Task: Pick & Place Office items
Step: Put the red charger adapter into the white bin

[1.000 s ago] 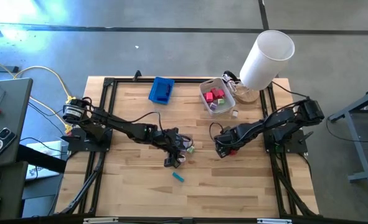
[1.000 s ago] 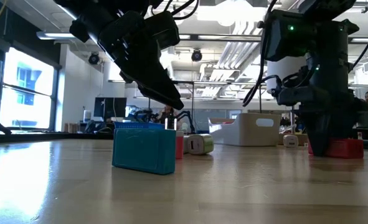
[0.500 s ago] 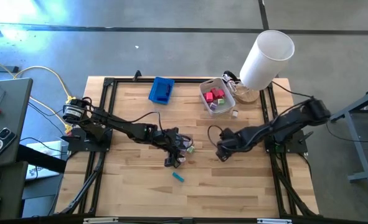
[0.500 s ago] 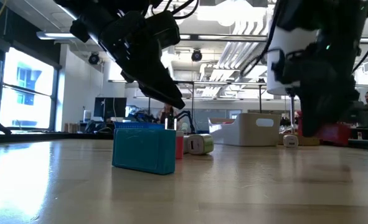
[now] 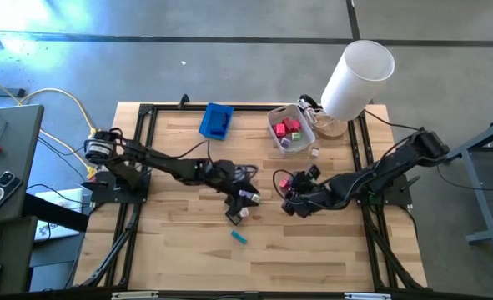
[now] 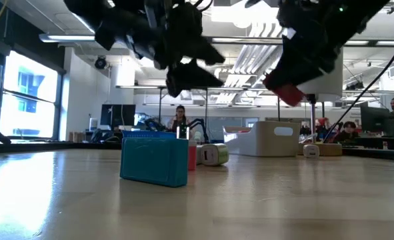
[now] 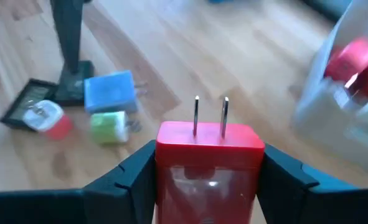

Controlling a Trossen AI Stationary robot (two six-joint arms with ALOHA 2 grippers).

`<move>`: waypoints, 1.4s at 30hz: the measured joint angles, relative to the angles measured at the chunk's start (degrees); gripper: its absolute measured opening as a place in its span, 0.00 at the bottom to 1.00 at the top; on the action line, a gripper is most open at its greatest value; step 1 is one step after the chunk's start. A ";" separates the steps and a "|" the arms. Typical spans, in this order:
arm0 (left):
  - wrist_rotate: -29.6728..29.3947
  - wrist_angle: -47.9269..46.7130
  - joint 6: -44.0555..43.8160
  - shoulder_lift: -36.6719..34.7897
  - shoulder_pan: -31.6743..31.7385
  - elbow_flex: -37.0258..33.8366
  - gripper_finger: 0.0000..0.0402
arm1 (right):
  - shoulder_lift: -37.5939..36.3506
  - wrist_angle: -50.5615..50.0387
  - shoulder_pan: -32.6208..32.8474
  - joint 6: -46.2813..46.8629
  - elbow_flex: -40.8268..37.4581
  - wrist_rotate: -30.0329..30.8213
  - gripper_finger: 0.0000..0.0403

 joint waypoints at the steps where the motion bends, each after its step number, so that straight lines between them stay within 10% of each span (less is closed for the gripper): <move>1: 2.14 1.34 -0.66 0.00 0.65 0.00 0.57 | 0.00 0.44 0.46 -2.01 0.44 1.32 0.50; 20: 22.23 33.03 -15.62 6.91 7.76 0.09 0.57 | -2.32 7.69 19.44 -27.67 7.22 42.15 0.50; 30: 29.28 68.06 -34.99 20.46 9.95 0.07 0.57 | -2.29 11.59 16.37 -29.17 7.21 35.82 0.50; 42: 28.66 71.03 -38.28 21.57 8.98 0.07 0.57 | 0.68 42.20 11.19 -54.32 7.20 10.22 0.50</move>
